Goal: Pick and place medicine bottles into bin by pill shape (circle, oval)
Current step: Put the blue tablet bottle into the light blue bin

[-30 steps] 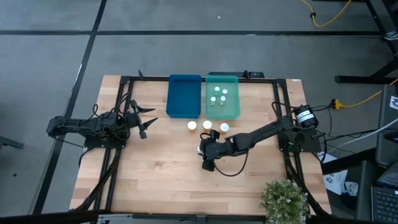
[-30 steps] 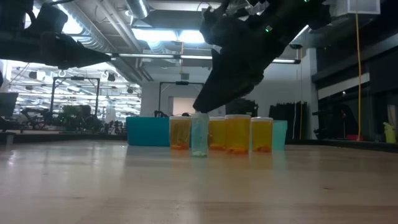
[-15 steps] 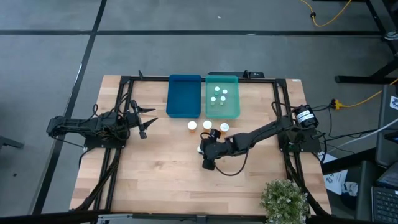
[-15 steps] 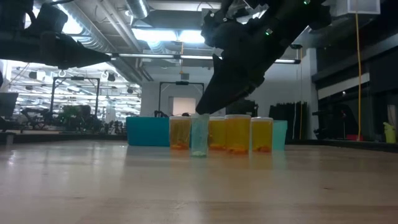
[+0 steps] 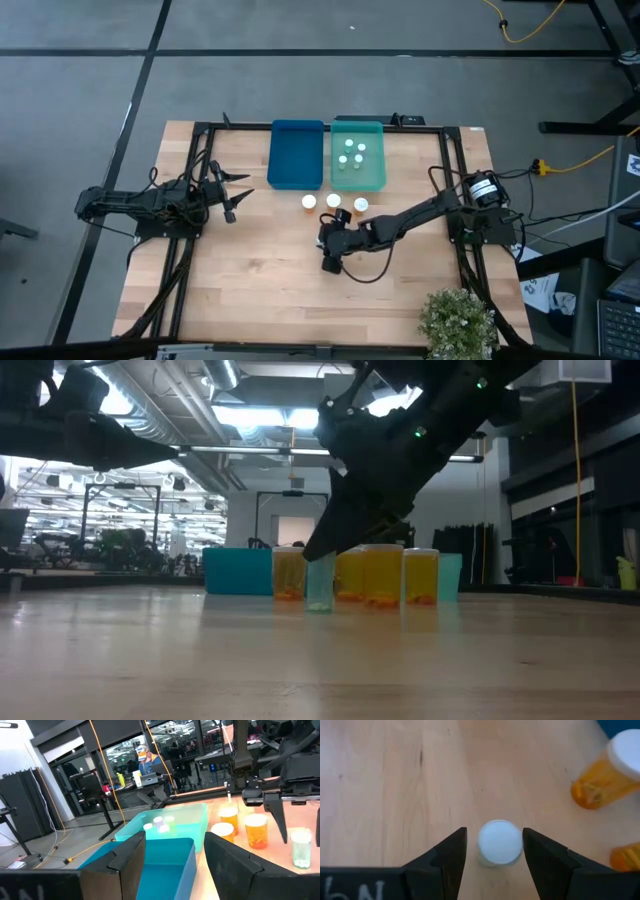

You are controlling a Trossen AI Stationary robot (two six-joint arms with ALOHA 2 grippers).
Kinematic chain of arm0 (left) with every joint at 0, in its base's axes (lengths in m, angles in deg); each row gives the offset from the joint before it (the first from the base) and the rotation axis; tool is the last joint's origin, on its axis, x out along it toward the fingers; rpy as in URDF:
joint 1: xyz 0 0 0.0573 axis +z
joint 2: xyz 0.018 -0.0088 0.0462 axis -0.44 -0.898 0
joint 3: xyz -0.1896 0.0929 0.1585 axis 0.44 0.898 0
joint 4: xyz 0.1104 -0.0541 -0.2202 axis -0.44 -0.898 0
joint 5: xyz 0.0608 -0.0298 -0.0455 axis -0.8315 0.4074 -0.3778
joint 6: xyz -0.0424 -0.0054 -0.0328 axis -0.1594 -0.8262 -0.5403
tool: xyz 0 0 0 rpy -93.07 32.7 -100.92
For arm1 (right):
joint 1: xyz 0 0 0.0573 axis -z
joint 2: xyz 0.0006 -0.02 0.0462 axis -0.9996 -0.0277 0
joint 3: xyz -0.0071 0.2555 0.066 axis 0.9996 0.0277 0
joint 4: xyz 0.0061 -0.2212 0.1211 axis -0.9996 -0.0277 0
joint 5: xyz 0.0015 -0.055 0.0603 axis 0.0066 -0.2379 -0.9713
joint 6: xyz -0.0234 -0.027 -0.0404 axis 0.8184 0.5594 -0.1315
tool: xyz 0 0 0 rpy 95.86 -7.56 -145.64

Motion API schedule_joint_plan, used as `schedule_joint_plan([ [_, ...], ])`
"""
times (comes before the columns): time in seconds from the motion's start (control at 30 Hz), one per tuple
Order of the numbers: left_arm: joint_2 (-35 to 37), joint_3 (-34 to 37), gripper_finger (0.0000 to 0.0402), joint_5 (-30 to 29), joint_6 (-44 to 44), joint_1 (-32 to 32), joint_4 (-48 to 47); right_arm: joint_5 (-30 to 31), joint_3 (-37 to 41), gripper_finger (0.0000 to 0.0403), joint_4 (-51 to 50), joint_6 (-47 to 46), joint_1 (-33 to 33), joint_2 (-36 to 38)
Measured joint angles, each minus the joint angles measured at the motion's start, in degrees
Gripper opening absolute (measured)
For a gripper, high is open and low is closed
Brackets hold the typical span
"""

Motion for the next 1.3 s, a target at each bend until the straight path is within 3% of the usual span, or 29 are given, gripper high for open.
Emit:
schedule_joint_plan([
  [0.17,0.0,0.0,0.0195,0.0,0.0,0.0,0.0,0.1,0.0,0.0185,0.5,-0.1,0.1,0.0],
  [0.43,0.0,0.0,0.0195,0.0,0.0,0.0,0.0,-2.2,0.0,0.0119,0.6,-1.8,0.1,0.0],
  [0.53,0.0,0.0,0.0195,0.0,0.0,0.0,0.0,-2.0,0.0,0.0113,0.6,-2.9,0.1,0.7],
  [0.7,0.0,0.0,0.0195,0.0,0.0,0.0,0.0,1.9,-1.4,0.0113,-4.3,-2.0,0.9,5.5],
  [0.8,0.0,0.0,0.0195,0.0,0.0,0.0,0.0,8.0,-3.5,0.0113,-11.7,0.0,2.2,10.1],
  [0.93,0.0,0.0,0.0195,0.0,0.0,0.0,0.0,17.0,-4.7,0.0113,-18.3,3.0,5.1,16.9],
  [1.07,0.0,0.0,0.0195,0.0,0.0,0.0,0.0,22.0,-3.5,0.0113,-24.1,2.3,10.5,22.4],
  [1.2,0.0,0.0,0.0195,0.0,0.0,0.1,0.0,20.3,3.1,0.0113,-23.8,-1.1,17.3,25.0],
  [1.3,0.0,0.0,0.0195,0.0,0.0,0.1,0.0,16.4,10.4,0.0113,-17.4,-3.4,21.4,25.1],
])
